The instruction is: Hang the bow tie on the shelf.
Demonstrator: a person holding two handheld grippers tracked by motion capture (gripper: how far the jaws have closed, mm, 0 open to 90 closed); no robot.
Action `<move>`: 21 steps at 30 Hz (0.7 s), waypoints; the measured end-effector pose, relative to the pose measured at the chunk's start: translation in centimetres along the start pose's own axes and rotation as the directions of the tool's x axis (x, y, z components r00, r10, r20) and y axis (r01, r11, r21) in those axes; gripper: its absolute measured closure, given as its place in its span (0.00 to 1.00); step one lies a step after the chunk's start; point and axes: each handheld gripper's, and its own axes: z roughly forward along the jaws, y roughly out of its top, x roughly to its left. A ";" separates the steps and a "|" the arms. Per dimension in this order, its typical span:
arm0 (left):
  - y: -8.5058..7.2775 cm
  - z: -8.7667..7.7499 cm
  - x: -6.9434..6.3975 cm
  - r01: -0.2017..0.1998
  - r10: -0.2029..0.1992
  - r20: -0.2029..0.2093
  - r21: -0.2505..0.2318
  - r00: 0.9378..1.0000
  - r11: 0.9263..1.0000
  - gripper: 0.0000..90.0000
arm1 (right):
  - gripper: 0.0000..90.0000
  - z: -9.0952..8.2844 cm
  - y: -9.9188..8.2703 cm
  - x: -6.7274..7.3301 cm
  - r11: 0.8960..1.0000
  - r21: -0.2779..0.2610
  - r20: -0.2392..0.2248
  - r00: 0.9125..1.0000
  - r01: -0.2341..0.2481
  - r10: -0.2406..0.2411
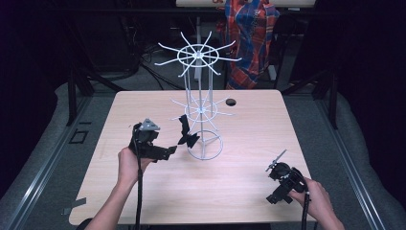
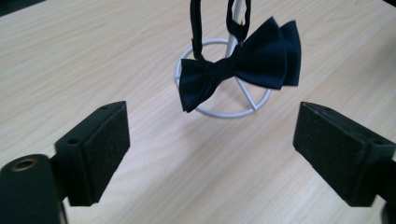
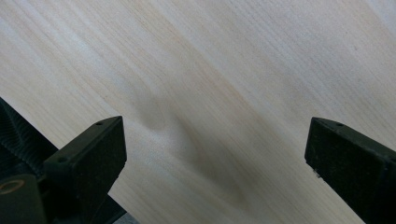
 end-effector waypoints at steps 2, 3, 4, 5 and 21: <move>-0.6 -0.2 -0.2 -0.010 0.011 -0.017 0.023 1.000 1.000 0.10 | 0.06 0.0 0.0 0.0 1.000 -0.002 -0.003 1.000 0.001 -0.001; -0.9 -0.3 -0.3 -0.014 0.015 -0.022 0.034 1.000 0.999 0.09 | 0.06 0.1 0.0 0.0 1.000 -0.001 -0.002 1.000 0.001 -0.001; -1.2 -0.4 -0.4 -0.015 0.016 -0.030 0.040 0.999 0.999 0.08 | 0.06 0.1 0.0 0.0 1.000 -0.002 0.000 1.000 0.002 -0.002; -1.5 -0.5 -0.4 -0.015 0.016 -0.032 0.046 0.999 0.999 0.07 | 0.06 0.1 0.1 0.1 1.000 -0.005 -0.002 1.000 0.006 -0.006; -4.7 0.3 -1.5 -0.043 0.044 0.000 0.219 0.999 0.975 0.00 | 0.09 0.0 0.2 0.2 1.000 0.015 0.018 1.000 0.018 -0.018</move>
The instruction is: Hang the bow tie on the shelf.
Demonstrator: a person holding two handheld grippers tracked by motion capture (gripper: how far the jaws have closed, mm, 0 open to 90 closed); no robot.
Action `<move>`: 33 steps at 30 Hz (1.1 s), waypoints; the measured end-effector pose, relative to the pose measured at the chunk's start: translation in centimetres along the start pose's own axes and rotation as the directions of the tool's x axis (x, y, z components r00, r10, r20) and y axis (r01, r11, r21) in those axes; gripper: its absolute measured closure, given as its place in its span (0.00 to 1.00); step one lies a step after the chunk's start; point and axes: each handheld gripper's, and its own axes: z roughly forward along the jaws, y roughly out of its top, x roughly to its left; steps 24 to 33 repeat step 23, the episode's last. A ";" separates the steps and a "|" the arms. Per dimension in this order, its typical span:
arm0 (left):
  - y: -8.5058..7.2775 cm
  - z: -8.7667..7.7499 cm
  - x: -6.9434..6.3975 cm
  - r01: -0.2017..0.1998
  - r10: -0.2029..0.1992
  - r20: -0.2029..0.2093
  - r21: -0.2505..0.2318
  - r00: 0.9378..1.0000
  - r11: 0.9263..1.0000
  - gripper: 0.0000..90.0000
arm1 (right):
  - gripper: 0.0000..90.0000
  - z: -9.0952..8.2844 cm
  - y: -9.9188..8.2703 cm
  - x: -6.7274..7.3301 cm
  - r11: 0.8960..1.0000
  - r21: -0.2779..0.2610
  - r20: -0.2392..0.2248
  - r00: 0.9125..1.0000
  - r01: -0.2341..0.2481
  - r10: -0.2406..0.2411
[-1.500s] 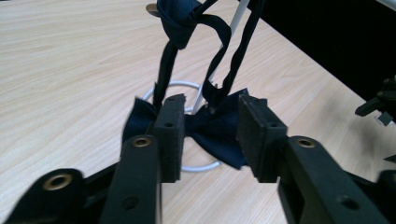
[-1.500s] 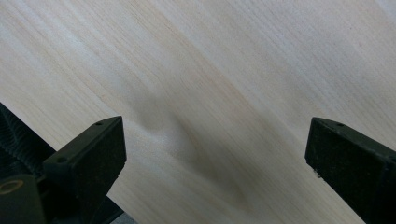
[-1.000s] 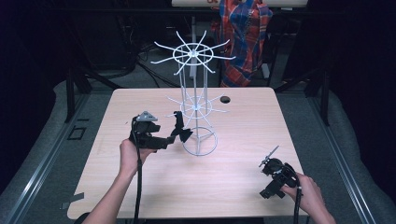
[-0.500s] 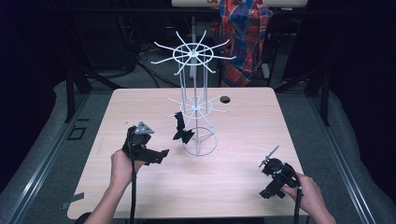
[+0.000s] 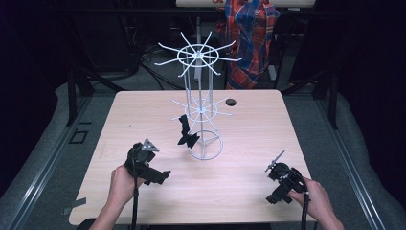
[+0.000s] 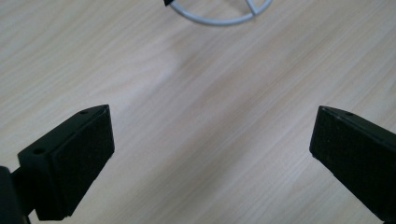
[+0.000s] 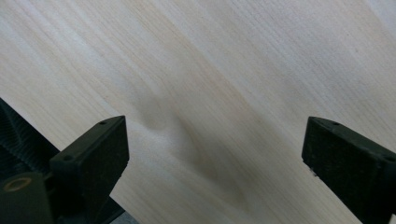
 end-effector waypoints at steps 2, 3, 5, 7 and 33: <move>-0.4 0.1 -0.1 0.005 -0.005 0.015 0.014 1.000 1.000 0.00 | 0.09 0.1 -0.1 0.1 1.000 -0.018 -0.003 1.000 -0.012 0.012; -0.6 0.1 -0.1 0.008 -0.008 0.020 0.014 1.000 1.000 0.00 | 0.09 0.1 0.0 0.1 1.000 -0.007 -0.004 1.000 0.000 0.000; -1.1 0.1 -0.2 -0.001 0.000 0.024 0.028 1.000 1.000 0.00 | 0.09 -0.1 0.1 -0.1 1.000 0.019 0.002 1.000 0.023 -0.023; -1.6 0.1 -0.4 -0.018 0.017 0.024 0.047 1.000 0.999 0.00 | 0.09 0.0 0.0 0.0 1.000 0.010 0.004 1.000 0.013 -0.014; -1.6 -0.2 -0.3 -0.018 0.019 0.047 -0.023 0.999 1.000 0.00 | 0.13 -0.2 0.2 0.3 0.999 0.047 0.028 0.999 0.024 -0.026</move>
